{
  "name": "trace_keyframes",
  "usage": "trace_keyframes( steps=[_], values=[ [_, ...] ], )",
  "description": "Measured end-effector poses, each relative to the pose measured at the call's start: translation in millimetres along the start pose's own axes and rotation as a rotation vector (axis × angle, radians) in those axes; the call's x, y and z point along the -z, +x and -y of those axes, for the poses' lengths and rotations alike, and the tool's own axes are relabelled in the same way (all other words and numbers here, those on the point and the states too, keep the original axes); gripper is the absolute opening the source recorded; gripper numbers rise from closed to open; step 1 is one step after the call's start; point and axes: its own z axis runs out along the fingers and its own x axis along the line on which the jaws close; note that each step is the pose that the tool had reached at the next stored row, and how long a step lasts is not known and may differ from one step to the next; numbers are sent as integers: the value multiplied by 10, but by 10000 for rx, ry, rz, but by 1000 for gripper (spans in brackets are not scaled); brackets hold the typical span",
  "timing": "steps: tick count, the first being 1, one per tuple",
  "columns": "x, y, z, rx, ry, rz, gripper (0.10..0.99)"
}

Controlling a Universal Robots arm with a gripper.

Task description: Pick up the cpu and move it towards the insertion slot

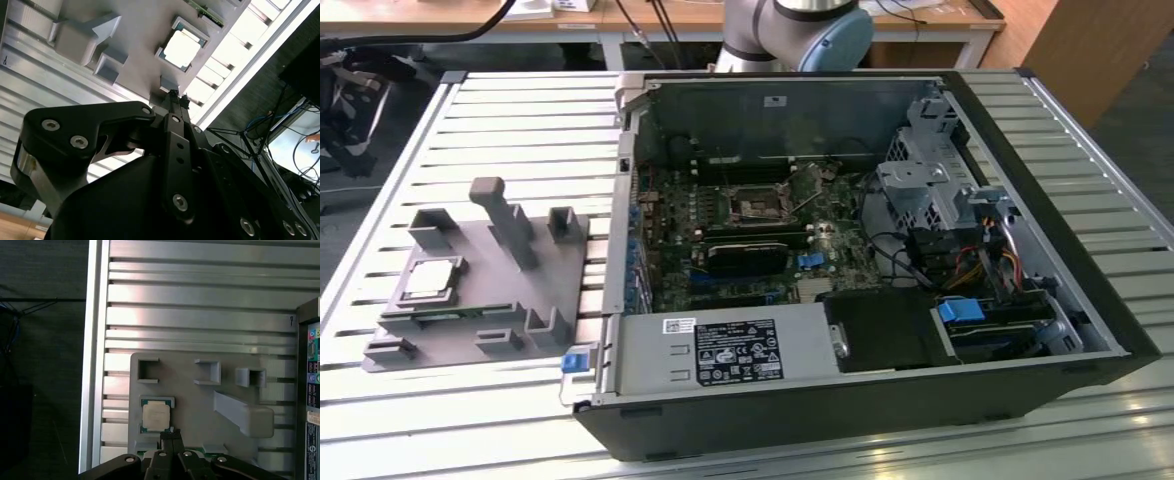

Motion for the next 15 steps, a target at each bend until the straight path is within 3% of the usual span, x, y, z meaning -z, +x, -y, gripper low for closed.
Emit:
trace_keyframes(
  steps=[15],
  values=[
    [-70, 32, 2, -1, -1, 1, 106]
  ],
)
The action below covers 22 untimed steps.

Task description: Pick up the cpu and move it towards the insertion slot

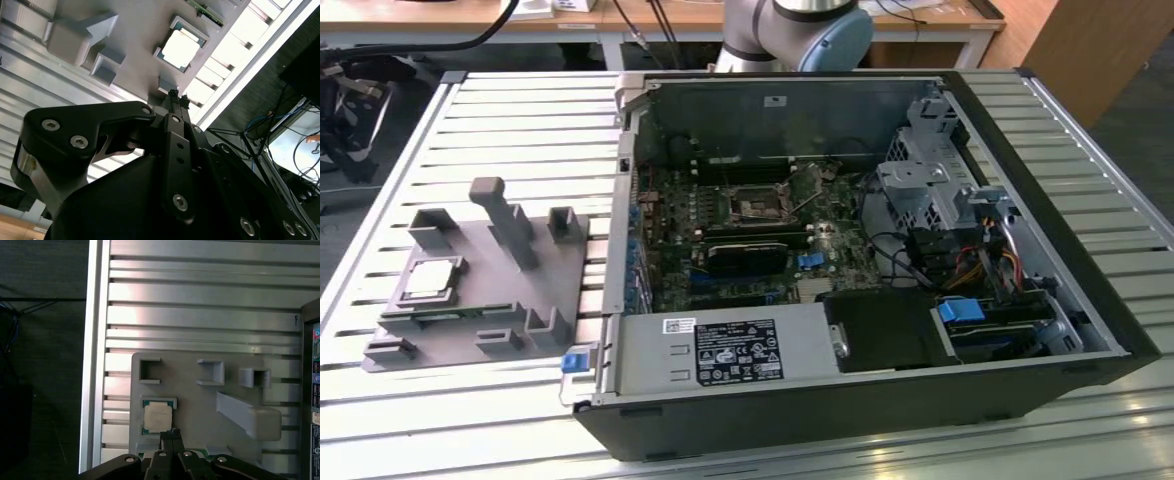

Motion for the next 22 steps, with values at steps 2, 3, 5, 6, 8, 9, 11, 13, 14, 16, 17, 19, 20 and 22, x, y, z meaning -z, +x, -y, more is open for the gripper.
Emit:
trace_keyframes(
  steps=[2, 3, 5, 6, 8, 9, 11, 13, 14, 16, 17, 19, 20, 22],
  values=[
    [-8, 8, 0, 0, 0, 0, 106],
    [-12, 14, 0, 0, 1, -1, 106],
    [-25, 22, 1, 1, 1, -1, 106],
    [-31, 29, 1, 0, 1, 0, 106],
    [-42, 44, 1, 0, 1, -2, 106],
    [-48, 51, 1, 0, 1, -1, 106],
    [-57, 65, 1, 0, 1, 0, 106],
    [-64, 78, 1, 1, 0, 2, 106],
    [-68, 83, 1, 1, 0, 3, 106],
    [-76, 95, 1, 1, 1, 4, 106],
    [-80, 99, 1, 1, 1, 4, 106],
    [-89, 109, 2, 1, 1, 5, 106],
    [-94, 114, 2, 1, 1, 5, 106],
    [-104, 123, 2, 1, 0, 7, 106]
  ],
)
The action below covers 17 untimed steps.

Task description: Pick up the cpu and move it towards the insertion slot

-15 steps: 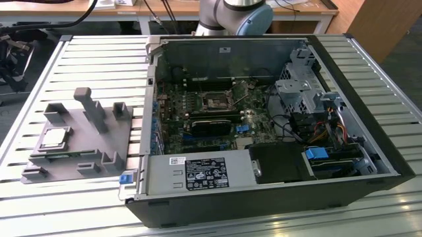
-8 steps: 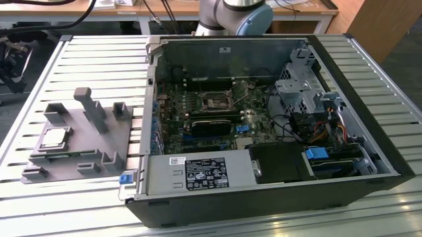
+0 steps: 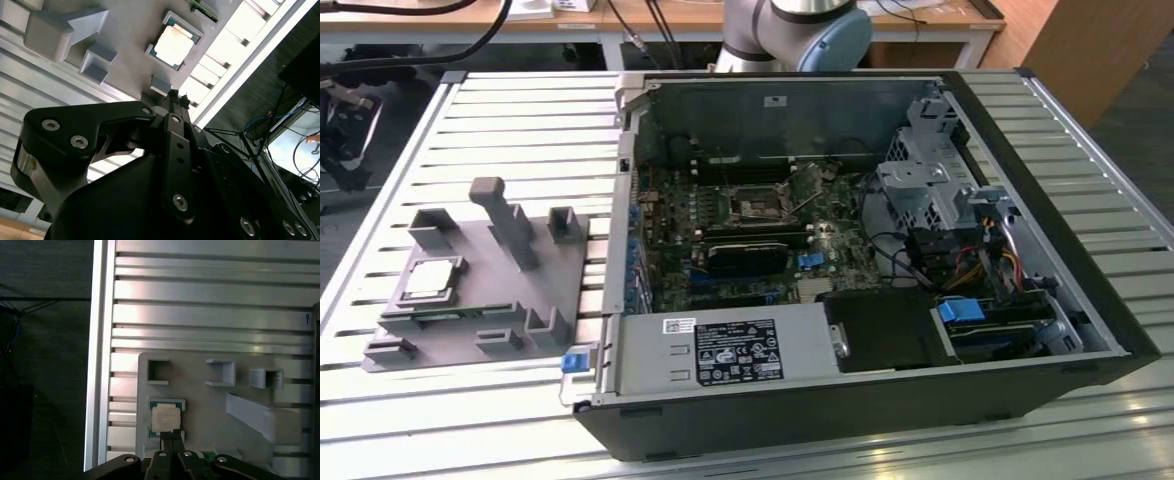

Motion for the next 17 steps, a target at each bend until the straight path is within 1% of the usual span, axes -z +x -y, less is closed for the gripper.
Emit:
trace_keyframes(
  steps=[5, 9, 17],
  values=[
    [-25, 25, 0, -2, 2, -3, 106],
    [-58, 44, 1, -1, -1, 2, 106],
    [-103, 50, 8, -2, 2, -1, 106]
  ],
)
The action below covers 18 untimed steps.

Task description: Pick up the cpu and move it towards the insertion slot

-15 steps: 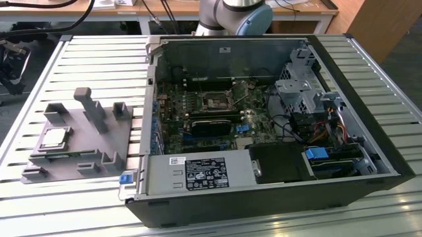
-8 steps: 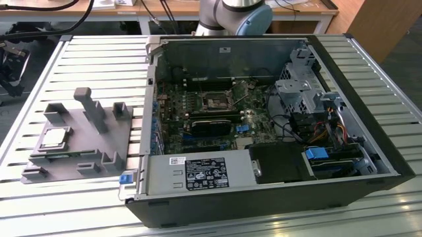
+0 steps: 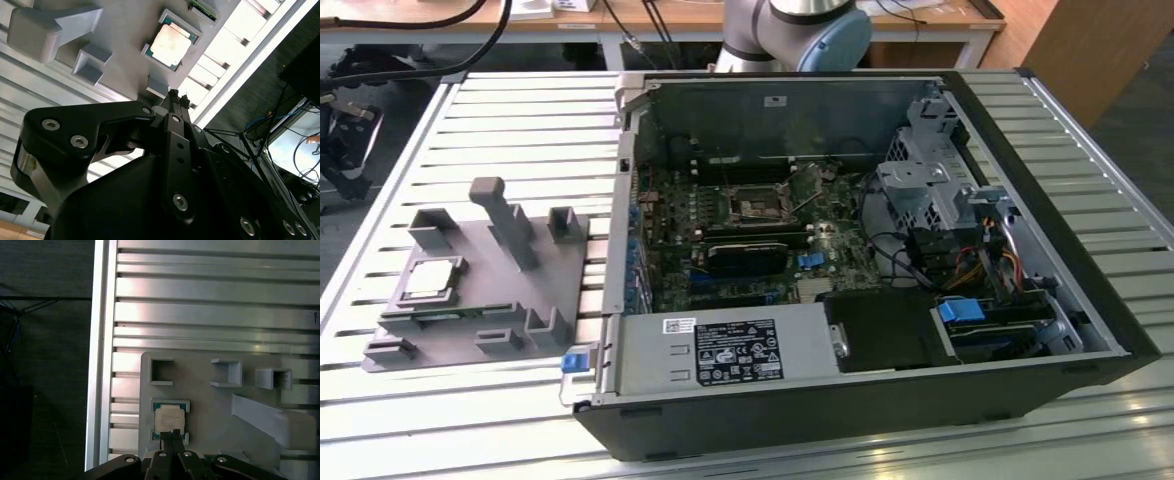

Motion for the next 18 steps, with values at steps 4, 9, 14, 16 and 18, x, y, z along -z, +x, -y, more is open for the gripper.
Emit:
trace_keyframes(
  steps=[4, 9, 14, 16, 18],
  values=[
    [-19, 1, 10, 1, 0, 2, 106],
    [-41, 0, 24, 3, 0, 6, 106],
    [-76, 1, 60, 2, -1, 9, 106],
    [-87, 2, 69, 2, 0, 7, 106],
    [-94, 3, 73, 1, 1, 5, 106]
  ],
)
